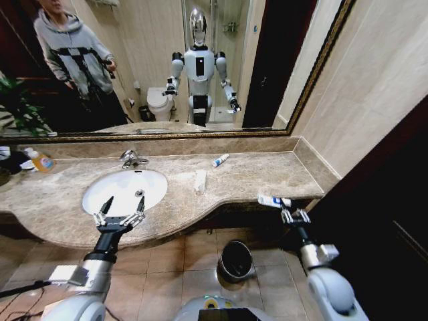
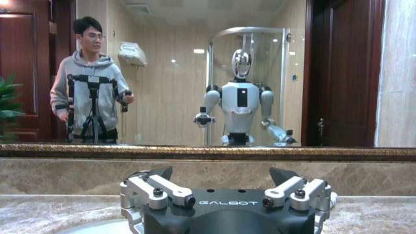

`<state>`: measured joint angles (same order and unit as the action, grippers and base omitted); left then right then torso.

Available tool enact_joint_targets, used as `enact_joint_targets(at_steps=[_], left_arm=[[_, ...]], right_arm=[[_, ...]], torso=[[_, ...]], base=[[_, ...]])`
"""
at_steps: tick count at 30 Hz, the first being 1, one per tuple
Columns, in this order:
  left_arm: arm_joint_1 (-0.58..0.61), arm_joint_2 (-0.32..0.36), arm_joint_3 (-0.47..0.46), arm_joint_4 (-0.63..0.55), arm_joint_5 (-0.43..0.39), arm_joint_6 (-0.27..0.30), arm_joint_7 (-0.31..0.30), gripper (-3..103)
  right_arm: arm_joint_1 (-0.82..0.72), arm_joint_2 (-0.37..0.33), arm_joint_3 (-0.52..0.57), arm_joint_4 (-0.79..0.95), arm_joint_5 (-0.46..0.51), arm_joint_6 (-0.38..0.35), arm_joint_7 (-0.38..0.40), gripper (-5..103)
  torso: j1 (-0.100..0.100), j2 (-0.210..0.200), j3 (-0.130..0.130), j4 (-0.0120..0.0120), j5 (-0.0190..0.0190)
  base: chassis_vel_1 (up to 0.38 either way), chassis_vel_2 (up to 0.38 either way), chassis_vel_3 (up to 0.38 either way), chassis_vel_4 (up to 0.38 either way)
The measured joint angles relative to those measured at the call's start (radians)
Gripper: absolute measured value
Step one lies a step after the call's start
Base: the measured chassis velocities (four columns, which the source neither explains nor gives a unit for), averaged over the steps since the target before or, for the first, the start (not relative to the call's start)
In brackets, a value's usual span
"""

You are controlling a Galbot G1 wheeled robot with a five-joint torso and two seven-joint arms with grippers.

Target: Pick up the trash from the sink and place it in the trash bin.

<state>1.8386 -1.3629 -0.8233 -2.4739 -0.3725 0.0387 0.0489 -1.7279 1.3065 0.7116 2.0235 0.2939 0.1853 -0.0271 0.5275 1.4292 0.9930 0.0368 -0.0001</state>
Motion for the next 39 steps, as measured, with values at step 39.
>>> enact_joint_targets(at_steps=[39], left_arm=[[0.0, 0.0, 0.0, 0.0, 0.0, 0.0, 0.0, 100]], right_arm=[[0.528, 0.158, -0.227, -1.161, -0.411, 0.034, -0.117, 35]], torso=[[0.0, 0.0, 0.0, 0.0, 0.0]], base=[[0.0, 0.0, 0.0, 0.0]])
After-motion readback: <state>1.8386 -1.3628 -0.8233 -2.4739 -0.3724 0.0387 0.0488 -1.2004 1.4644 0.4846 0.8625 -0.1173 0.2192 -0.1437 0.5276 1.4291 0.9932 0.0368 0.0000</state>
